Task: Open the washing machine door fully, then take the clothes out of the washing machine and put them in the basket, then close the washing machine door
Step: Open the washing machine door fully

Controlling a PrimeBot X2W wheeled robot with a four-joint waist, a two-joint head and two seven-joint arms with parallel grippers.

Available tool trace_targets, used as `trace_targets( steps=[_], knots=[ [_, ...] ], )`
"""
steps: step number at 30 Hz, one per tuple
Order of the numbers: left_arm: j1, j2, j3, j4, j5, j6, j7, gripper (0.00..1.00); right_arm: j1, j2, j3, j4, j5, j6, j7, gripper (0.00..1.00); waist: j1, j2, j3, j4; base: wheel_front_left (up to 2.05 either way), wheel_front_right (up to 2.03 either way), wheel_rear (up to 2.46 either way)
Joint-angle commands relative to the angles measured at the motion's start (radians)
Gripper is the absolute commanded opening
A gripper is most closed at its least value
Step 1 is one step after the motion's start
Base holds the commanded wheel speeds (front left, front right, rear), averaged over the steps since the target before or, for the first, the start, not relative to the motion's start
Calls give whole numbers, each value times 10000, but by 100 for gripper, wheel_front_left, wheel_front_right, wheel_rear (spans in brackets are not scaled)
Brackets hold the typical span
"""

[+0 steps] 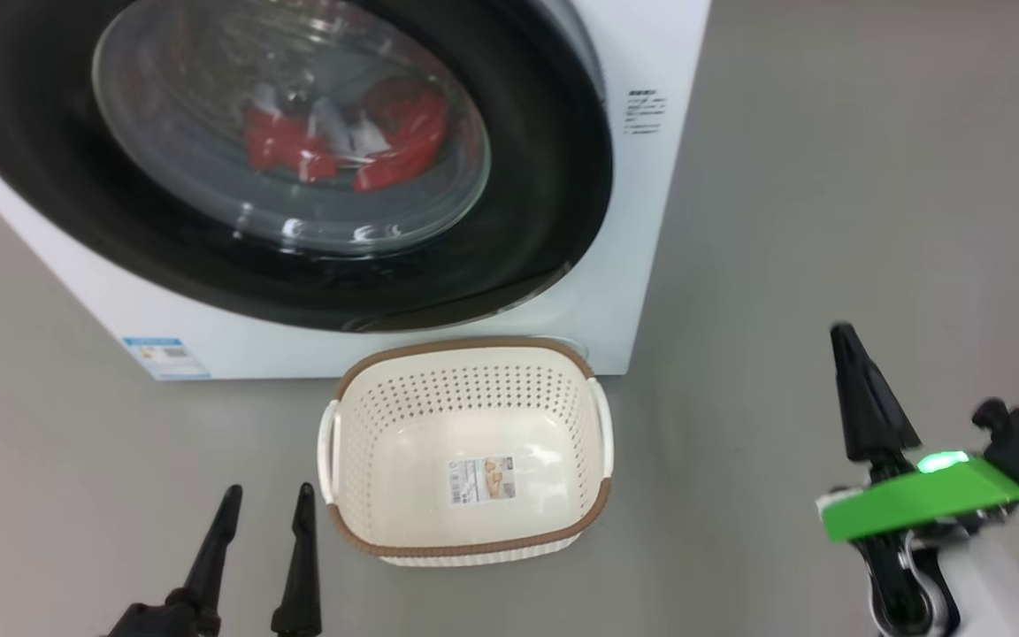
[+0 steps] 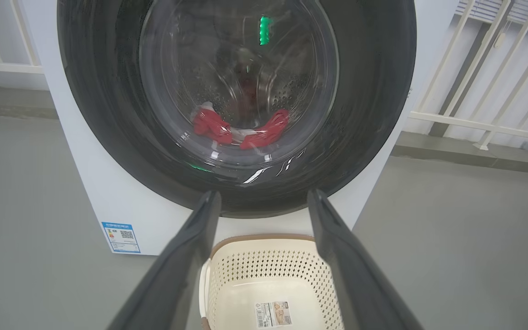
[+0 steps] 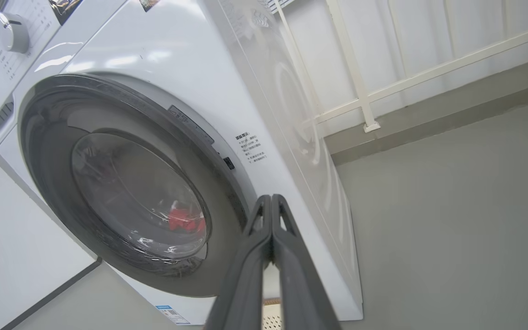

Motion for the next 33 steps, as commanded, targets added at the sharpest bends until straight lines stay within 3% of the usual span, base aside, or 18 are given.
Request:
trace_targets(
  steps=[1, 7, 17, 23, 33],
  knots=[
    [-343, 68, 142, -305, -97, 109, -120, 100, -698, -76, 442, -192, 364, -7, -65, 0, 0, 0, 310, 369, 0, 0, 0],
    [-529, 68, -87, -318, -250, 177, -120, 100, -1630, -319, 1001, -34, 1531, -7, -65, 0, 0, 0, 566, 744, 0, 0, 0],
    [-887, 68, -529, -297, -548, 191, -120, 100, -3550, -1792, 2525, 366, 4572, -7, 127, 0, 0, 0, 1108, 1420, 0, 0, 0],
    [-1287, 68, -718, -307, -722, 169, -120, 100, -5163, -2592, 2880, 348, 6526, -7, 819, 0, 0, 0, 1758, 1719, 0, 0, 0],
    [-1789, 68, -1076, -221, -933, 134, -120, 100, -6943, -3261, 3165, 721, 8230, -7, 2515, 0, 0, 0, 2418, 2127, 0, 0, 0]
  ],
)
